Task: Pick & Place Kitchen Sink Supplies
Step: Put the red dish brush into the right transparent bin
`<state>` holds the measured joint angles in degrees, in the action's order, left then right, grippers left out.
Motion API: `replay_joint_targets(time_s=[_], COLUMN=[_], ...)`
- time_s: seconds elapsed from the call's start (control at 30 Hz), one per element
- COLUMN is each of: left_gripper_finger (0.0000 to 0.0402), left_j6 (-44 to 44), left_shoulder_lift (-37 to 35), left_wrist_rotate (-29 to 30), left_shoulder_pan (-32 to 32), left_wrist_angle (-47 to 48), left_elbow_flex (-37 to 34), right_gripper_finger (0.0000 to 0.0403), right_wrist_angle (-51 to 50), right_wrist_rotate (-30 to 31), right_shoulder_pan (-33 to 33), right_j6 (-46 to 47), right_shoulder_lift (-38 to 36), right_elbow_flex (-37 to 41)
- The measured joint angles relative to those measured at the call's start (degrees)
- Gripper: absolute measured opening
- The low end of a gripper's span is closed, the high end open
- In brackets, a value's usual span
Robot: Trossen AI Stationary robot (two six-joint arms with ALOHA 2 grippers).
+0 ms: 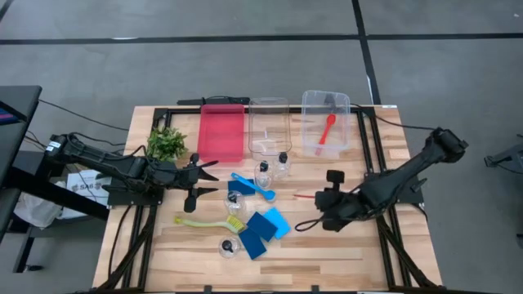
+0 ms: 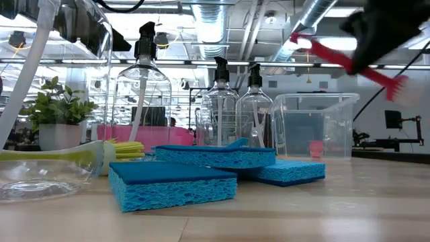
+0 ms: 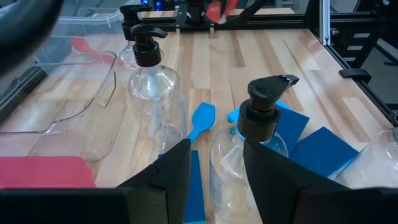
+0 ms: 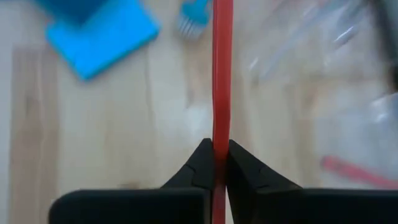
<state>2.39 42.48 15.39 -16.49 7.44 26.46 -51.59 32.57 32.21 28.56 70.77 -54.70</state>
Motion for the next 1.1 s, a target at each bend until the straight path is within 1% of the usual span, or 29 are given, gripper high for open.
replay_joint_targets(time_s=[0.17,0.3,0.43,0.57,0.67,0.83,0.93,1.0,1.1], left_gripper_finger=[0.0149,0.0149,0.0149,0.0149,0.0149,0.0149,0.0149,0.0149,0.0149], left_j6=[0.0,0.0,0.0,0.0,0.0,0.0,0.0,0.0,0.0], left_shoulder_lift=[0.0,0.0,0.0,0.0,0.0,0.0,0.0,0.0,0.0], left_wrist_rotate=[0.0,0.0,0.0,0.0,0.0,0.0,0.0,0.0,0.0], left_shoulder_pan=[0.0,0.0,0.0,0.0,0.0,0.0,0.0,0.0,0.0], left_wrist_angle=[0.0,-0.2,-0.2,-0.3,-0.3,-0.3,-0.3,-0.3,-0.2], left_elbow_flex=[0.0,0.0,0.0,0.0,0.0,0.0,0.0,0.0,0.0], right_gripper_finger=[0.0027,0.0017,0.0012,0.0029,0.0031,0.0011,0.0013,0.0025,0.0043], right_wrist_angle=[2.3,3.5,6.2,10.4,14.3,19.5,19.9,19.9,19.2], right_wrist_rotate=[11.6,18.4,22.6,25.7,27.6,27.5,27.1,24.9,19.6], right_shoulder_pan=[-1.1,-3.5,-7.3,-11.8,-15.7,-23.7,-29.1,-32.9,-38.9], right_j6=[-0.7,-0.9,-3.3,-6.8,-10.2,-15.2,-15.6,-15.6,-15.2], right_shoulder_lift=[-4.5,-7.4,-9.9,-11.6,-12.6,-13.2,-13.1,-12.7,-12.1], right_elbow_flex=[0.0,-0.1,-0.1,-0.1,-0.1,-0.1,-0.1,-0.1,-0.1])
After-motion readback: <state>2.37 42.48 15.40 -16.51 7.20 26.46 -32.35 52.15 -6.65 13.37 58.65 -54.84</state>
